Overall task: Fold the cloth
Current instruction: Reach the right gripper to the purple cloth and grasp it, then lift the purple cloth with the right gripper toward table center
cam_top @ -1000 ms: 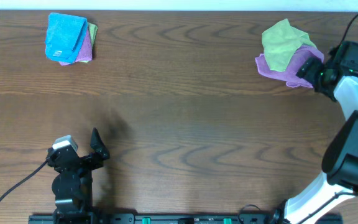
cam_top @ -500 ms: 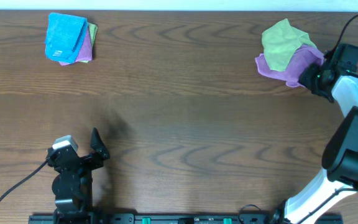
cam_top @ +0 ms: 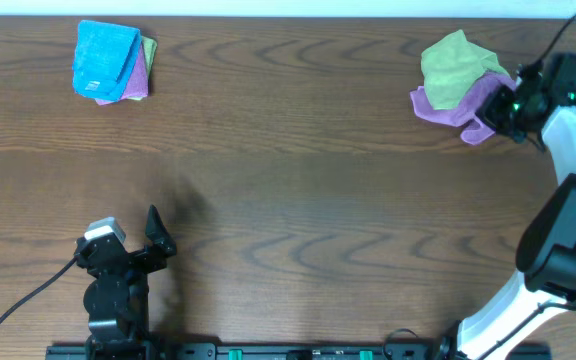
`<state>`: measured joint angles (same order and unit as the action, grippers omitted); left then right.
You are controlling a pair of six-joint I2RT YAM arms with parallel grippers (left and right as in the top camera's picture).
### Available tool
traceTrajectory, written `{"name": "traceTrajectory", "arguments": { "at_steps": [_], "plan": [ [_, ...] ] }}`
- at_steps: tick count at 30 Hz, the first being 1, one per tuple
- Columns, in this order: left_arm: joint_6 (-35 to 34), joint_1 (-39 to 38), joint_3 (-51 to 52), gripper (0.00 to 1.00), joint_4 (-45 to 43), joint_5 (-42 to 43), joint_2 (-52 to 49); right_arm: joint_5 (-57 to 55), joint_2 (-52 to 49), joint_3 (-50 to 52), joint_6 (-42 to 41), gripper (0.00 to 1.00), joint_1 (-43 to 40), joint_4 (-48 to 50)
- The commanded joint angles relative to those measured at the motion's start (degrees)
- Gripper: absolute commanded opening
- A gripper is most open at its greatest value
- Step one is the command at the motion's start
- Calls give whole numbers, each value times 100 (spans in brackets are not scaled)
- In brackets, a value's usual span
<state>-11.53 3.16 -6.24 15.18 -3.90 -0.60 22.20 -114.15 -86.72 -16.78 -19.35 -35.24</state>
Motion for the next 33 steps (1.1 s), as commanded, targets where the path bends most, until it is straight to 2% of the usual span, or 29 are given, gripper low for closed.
{"name": "traceTrajectory", "arguments": {
  "at_steps": [1,6,10,20,25,29,30,31,33],
  "plan": [
    [83,-28,138,95,72,-101,28,306,201,-702,302,1,409,-466],
    [83,-28,138,95,72,-101,28,-367,568,-1504,535,1,1134,-1283],
    [83,-28,138,96,72,-101,28,-697,890,-1773,616,1,1755,-1711],
    [83,-28,138,95,72,-103,28,-719,1768,-1803,872,1,3467,-2529],
    [83,-28,138,95,72,-101,28,-721,2109,-1803,874,1,3945,-3403],
    [83,-28,138,95,72,-101,28,-1060,2581,-1803,879,1,4245,-3633],
    [83,-28,138,95,72,-101,28,-1244,2675,-1803,944,4,4304,-3683],
    [83,-28,138,95,72,-101,28,-1453,2726,-1801,1060,16,4341,-3786],
    [83,-28,138,96,72,-101,28,-1897,2715,-1770,1150,25,4356,-4009]
  ]
}}
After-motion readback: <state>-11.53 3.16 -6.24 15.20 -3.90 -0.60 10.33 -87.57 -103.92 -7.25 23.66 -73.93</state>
